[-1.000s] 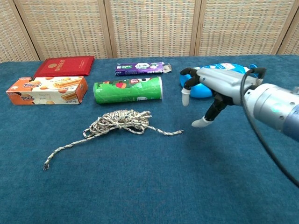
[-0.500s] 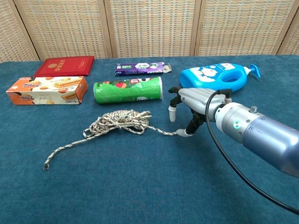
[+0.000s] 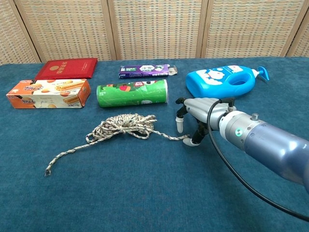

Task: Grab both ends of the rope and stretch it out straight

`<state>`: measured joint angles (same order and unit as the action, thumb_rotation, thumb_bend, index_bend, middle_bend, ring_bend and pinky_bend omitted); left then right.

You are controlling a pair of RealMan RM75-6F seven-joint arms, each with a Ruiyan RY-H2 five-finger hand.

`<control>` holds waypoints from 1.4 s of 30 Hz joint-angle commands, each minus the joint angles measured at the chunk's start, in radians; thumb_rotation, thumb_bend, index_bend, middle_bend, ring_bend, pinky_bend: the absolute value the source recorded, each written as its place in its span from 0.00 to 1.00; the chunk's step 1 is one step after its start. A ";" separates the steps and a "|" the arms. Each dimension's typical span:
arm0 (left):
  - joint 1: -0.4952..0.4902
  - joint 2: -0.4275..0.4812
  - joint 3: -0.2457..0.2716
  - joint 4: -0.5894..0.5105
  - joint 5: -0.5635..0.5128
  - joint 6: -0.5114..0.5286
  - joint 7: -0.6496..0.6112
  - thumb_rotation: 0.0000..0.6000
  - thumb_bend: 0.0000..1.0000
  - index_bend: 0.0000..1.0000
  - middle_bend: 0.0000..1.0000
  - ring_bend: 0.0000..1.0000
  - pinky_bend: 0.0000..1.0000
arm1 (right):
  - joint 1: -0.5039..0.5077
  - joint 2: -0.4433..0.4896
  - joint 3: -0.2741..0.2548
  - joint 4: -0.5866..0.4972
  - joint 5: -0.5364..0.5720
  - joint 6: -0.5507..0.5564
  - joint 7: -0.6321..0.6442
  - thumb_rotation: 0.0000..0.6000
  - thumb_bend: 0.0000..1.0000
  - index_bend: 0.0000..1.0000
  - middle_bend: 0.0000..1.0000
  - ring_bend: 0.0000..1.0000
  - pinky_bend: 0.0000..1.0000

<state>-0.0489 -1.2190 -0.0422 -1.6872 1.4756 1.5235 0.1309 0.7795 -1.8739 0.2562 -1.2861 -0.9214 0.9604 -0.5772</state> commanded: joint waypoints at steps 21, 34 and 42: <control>0.000 0.003 0.003 -0.001 0.000 -0.004 -0.009 1.00 0.00 0.00 0.00 0.00 0.00 | 0.035 0.019 -0.005 -0.044 0.130 -0.010 -0.086 1.00 0.35 0.50 0.00 0.00 0.00; 0.000 0.004 0.005 -0.004 0.004 -0.005 -0.008 1.00 0.00 0.00 0.00 0.00 0.00 | 0.046 0.023 -0.025 -0.068 0.157 0.012 -0.107 1.00 0.36 0.53 0.00 0.00 0.00; -0.001 0.006 0.005 -0.003 0.003 -0.009 -0.013 1.00 0.00 0.00 0.00 0.00 0.00 | 0.055 0.008 -0.027 -0.042 0.161 0.017 -0.105 1.00 0.36 0.54 0.00 0.00 0.00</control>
<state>-0.0501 -1.2129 -0.0372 -1.6904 1.4790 1.5143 0.1176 0.8343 -1.8659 0.2292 -1.3282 -0.7610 0.9770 -0.6819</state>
